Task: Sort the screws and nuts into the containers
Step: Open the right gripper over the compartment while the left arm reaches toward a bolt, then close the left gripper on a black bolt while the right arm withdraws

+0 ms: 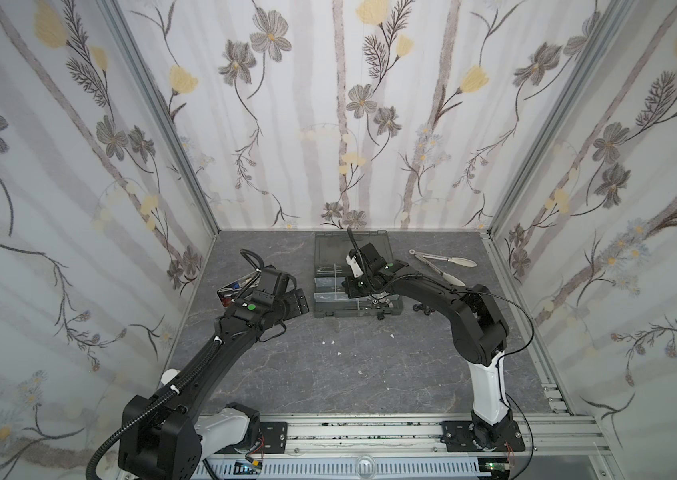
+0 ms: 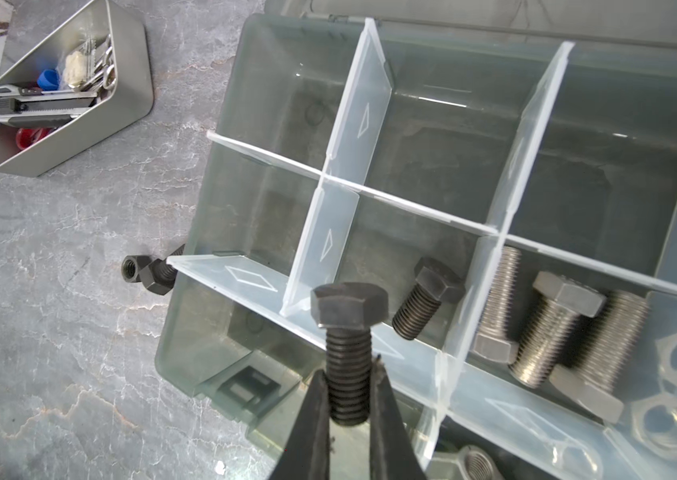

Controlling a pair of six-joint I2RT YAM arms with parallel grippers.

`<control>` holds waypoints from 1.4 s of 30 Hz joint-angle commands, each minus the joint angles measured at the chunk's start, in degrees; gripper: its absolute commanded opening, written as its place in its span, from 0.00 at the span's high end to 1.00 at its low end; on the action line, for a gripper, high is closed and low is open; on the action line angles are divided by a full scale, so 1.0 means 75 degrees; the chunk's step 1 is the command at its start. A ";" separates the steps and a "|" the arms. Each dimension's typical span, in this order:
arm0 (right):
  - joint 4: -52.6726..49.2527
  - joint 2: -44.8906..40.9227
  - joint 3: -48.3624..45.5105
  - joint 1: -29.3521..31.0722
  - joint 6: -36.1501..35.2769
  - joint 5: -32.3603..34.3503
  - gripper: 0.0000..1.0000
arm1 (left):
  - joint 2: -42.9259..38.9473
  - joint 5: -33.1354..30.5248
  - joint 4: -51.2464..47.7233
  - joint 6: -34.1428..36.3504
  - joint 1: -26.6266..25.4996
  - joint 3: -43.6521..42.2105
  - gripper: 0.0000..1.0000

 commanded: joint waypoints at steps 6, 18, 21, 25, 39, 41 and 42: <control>0.0246 0.0349 0.0390 -0.0160 -0.0104 -0.0261 0.90 | -0.0039 -0.0128 0.0067 0.0230 0.0107 -0.0138 0.16; 0.0339 0.0429 0.0565 -0.0281 -0.0181 -0.0369 0.51 | 0.0295 -0.0493 -0.0491 0.0583 0.0136 0.0198 0.32; 0.0365 0.0143 0.0453 -0.0282 -0.0237 -0.0364 0.49 | 0.0779 -0.0433 -0.0479 0.0734 0.0187 0.0414 0.38; 0.0784 -0.0664 -0.0335 -0.0280 -0.0240 -0.0274 0.48 | 0.1554 -0.0336 -0.0465 0.0937 0.0201 0.0816 0.44; 0.2851 -0.4920 -0.4579 -0.0342 -0.0064 0.0293 0.43 | 0.3984 -0.0684 -0.0630 0.1321 0.0270 0.2115 0.52; 0.2962 -0.5271 -0.4919 -0.0374 -0.0053 0.0369 0.42 | 0.4239 -0.0741 -0.0652 0.1336 0.0271 0.2262 0.51; 0.3037 -0.5443 -0.5093 -0.0395 -0.0052 0.0407 0.42 | 0.4377 -0.0793 -0.0691 0.1355 0.0271 0.2338 0.50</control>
